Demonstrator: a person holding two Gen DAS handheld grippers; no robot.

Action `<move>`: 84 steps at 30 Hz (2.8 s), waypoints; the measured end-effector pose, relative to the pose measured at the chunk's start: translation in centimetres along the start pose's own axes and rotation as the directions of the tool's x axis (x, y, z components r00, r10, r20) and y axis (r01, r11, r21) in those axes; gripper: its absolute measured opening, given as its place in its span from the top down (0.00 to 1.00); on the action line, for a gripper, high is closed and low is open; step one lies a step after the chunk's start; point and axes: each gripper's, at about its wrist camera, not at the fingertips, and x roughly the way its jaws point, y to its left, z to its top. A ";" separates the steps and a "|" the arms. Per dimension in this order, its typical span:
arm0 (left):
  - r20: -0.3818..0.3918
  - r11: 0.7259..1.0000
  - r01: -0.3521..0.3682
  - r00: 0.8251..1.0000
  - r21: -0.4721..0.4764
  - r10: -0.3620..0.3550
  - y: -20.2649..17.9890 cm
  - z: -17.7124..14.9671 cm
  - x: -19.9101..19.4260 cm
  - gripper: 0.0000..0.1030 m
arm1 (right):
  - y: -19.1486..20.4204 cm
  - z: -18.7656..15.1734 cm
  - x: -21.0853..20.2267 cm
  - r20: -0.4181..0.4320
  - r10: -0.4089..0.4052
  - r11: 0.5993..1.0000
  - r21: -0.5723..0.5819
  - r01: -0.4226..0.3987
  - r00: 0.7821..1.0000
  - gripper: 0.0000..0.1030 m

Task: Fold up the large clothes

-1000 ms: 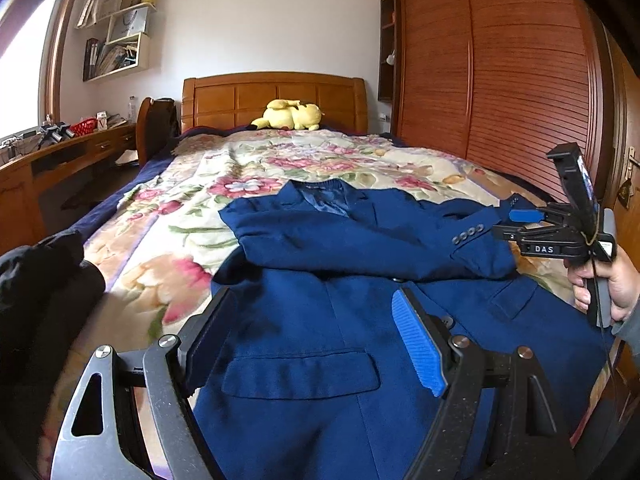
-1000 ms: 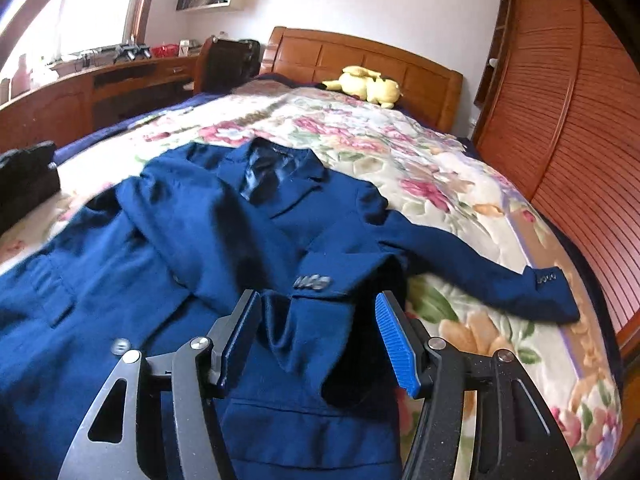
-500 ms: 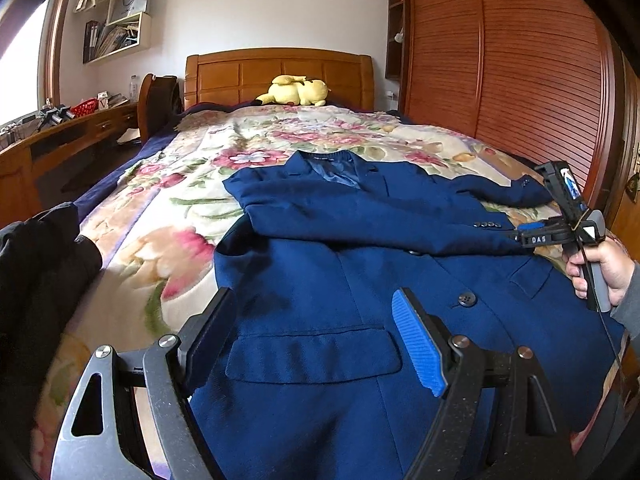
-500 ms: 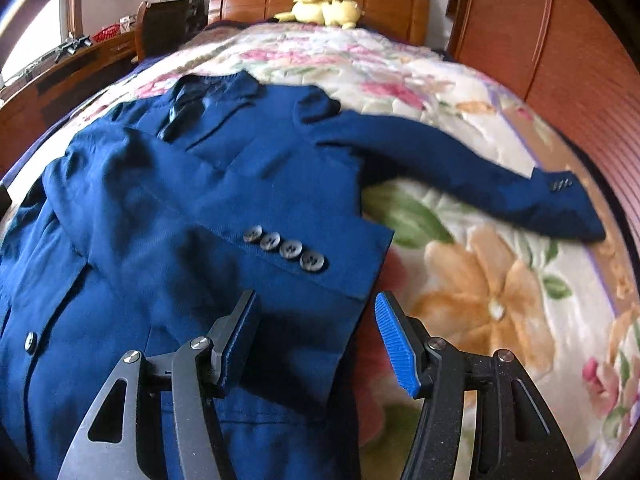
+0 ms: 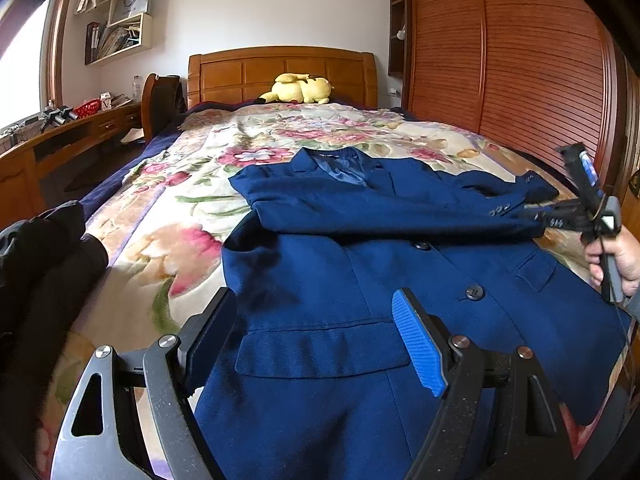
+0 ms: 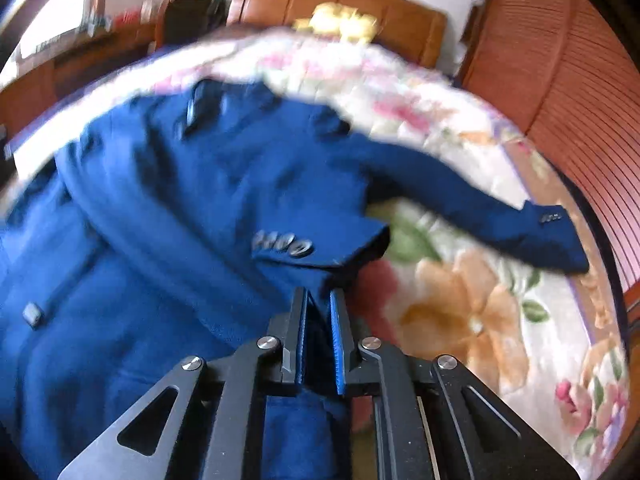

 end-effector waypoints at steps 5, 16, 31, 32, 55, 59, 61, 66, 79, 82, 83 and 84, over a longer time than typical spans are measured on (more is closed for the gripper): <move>0.007 1.000 0.004 1.000 -0.007 -0.004 -0.1 0.1 0.0 0.22 | 0.1 -0.7 0.0 -0.022 0.013 1.000 0.014 -0.012 1.000 0.90; 0.009 1.000 -0.005 1.000 -0.011 0.005 -0.4 0.3 0.4 0.21 | -1.1 -2.5 3.0 -0.062 0.053 0.996 0.076 -0.048 0.997 0.61; 0.011 0.999 0.031 0.999 0.019 -0.031 -5.1 2.0 3.4 0.22 | -1.7 -3.9 4.5 -0.043 0.096 0.988 0.126 -0.090 0.994 0.58; 0.013 0.999 0.033 0.999 0.023 -0.034 -5.5 2.1 3.4 0.22 | -1.8 -4.0 4.3 -0.042 0.100 0.987 0.129 -0.093 0.994 0.58; 0.041 0.994 0.095 0.994 0.054 -0.097 -9.1 2.5 3.5 0.21 | -21.5 0.1 5.5 0.000 -0.110 0.935 0.339 0.104 0.994 0.28; 0.044 0.994 0.089 0.995 0.057 -0.092 -9.3 2.5 3.7 0.21 | -25.4 0.8 7.5 -0.027 -0.141 0.890 0.434 0.139 0.990 0.28; 0.041 0.994 0.090 0.995 0.060 -0.092 -9.3 2.5 3.8 0.21 | -26.9 0.9 8.4 -0.041 -0.153 0.868 0.471 0.154 0.987 0.28; 0.026 0.993 0.091 0.995 0.069 -0.093 -9.5 2.2 4.2 0.21 | -29.9 1.0 10.5 -0.077 -0.160 0.792 0.585 0.175 0.984 0.28; 0.013 0.990 0.126 0.992 0.061 -0.127 -9.1 2.2 4.3 0.21 | -27.9 2.0 12.7 -0.167 -0.192 0.815 0.522 0.252 0.967 0.96; 0.001 0.989 0.142 0.990 0.038 -0.142 -8.6 2.2 4.6 0.21 | -25.3 3.8 9.8 -0.143 -0.259 0.865 0.405 0.296 0.955 0.96; -0.003 0.988 0.151 0.989 0.032 -0.151 -8.4 2.3 4.6 0.21 | -24.6 4.3 8.6 -0.129 -0.251 0.877 0.390 0.281 0.959 0.96; -0.004 0.989 0.148 0.989 0.029 -0.148 -8.3 2.3 4.6 0.22 | -24.0 4.8 7.5 -0.116 -0.255 0.882 0.379 0.280 0.960 0.96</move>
